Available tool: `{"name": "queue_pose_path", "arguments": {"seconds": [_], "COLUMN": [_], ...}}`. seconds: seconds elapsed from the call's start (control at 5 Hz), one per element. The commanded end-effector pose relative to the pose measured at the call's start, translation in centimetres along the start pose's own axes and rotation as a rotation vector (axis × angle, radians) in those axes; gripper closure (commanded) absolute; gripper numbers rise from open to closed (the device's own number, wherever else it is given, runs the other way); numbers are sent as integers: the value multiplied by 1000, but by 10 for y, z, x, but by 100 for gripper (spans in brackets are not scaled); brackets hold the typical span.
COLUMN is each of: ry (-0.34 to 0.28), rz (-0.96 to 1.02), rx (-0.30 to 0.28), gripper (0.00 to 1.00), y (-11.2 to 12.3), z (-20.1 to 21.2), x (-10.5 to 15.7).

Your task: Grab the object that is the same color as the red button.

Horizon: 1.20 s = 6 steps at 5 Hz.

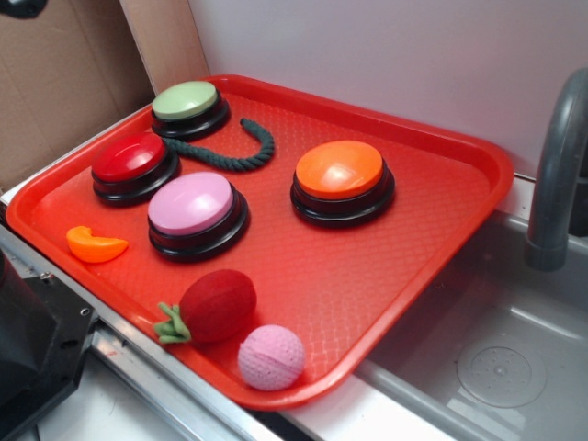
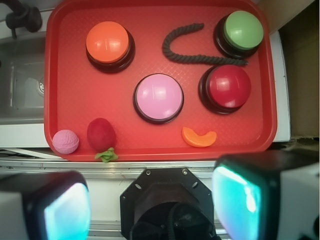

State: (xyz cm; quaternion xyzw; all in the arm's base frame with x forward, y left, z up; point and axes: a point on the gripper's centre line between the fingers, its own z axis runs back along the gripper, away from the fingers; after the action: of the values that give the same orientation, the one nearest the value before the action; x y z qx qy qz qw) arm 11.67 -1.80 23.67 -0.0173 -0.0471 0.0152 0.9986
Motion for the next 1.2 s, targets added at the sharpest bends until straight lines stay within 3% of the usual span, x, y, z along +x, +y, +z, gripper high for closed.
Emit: {"name": "queue_pose_path", "arguments": {"seconds": [0.0, 0.4, 1.0], "ry": [0, -61, -108], "rz": [0, 4, 203], "rx": [0, 29, -65], "gripper": [0, 0, 0], "y": [0, -29, -56], "z": [0, -18, -113], "x": [0, 12, 8]}}
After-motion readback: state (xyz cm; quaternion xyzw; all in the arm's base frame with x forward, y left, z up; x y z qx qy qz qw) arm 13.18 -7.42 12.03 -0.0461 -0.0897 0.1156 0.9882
